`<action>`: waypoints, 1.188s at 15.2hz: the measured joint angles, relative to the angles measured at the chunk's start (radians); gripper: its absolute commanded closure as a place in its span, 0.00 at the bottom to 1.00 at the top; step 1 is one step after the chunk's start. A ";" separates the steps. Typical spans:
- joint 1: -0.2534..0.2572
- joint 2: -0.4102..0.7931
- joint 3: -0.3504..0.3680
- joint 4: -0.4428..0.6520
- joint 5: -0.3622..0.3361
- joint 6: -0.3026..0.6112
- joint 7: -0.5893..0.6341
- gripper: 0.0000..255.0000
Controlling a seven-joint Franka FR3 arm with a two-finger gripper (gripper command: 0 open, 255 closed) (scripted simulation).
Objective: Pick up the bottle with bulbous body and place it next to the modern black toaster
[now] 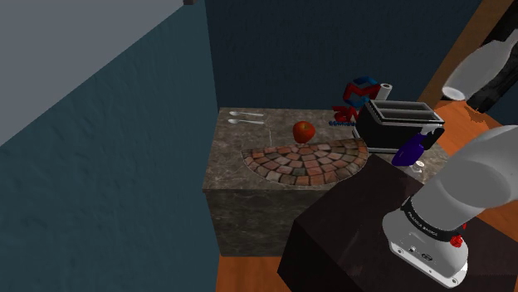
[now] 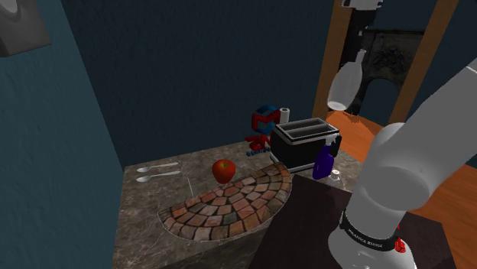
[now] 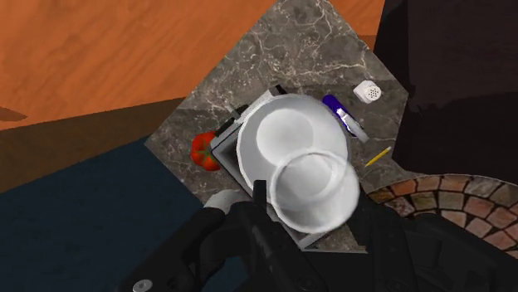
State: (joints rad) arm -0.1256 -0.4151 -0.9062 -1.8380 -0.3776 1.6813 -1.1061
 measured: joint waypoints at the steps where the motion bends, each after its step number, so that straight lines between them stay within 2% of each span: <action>1: 0.014 0.029 -0.044 0.024 0.016 0.010 -0.033 1.00; 4: 0.087 0.163 -0.217 0.132 0.114 0.025 -0.155 1.00; 5: 0.122 0.230 -0.312 0.175 0.172 0.030 -0.219 1.00; 6: 0.151 0.348 -0.437 0.223 0.273 0.027 -0.313 1.00; 7: 0.094 0.479 -0.475 0.258 0.416 0.025 -0.418 1.00; 8: 0.013 0.592 -0.486 0.302 0.543 0.006 -0.507 1.00; 10: -0.204 0.725 -0.388 0.406 0.684 -0.031 -0.609 1.00; 11: -0.296 0.777 -0.348 0.462 0.737 -0.057 -0.644 1.00; 13: -0.345 0.808 -0.324 0.470 0.769 -0.048 -0.667 1.00; 18: -0.311 0.799 -0.332 0.388 0.764 0.021 -0.673 1.00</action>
State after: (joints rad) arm -0.4362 0.3841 -1.2382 -1.4495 0.3861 1.7021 -1.7789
